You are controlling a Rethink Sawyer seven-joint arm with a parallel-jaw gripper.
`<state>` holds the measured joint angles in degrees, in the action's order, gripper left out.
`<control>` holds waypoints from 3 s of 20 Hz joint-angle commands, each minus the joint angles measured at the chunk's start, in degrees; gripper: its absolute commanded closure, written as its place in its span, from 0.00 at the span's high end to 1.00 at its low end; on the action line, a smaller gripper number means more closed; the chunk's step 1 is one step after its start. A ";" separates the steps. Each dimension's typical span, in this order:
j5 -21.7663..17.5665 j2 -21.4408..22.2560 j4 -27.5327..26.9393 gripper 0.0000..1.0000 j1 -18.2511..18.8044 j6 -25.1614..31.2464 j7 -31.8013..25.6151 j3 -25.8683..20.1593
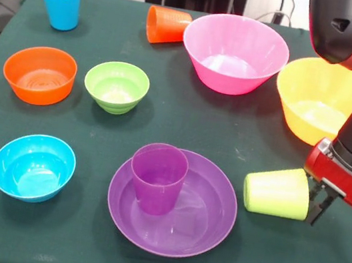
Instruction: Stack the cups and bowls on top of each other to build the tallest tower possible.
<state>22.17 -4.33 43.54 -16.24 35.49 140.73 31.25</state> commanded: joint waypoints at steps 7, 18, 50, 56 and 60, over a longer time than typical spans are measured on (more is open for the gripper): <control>-0.11 0.83 3.80 1.00 -0.31 0.42 9.49 -3.32; -0.94 1.68 4.41 1.00 0.22 0.39 7.09 -3.80; -2.80 11.63 11.45 1.00 1.87 4.28 0.75 -6.67; -3.77 12.50 12.56 1.00 2.01 3.69 -0.29 -6.61; -4.86 16.52 16.91 1.00 2.84 4.28 -4.22 -7.69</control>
<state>21.68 8.94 51.44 -15.14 35.50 140.73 31.06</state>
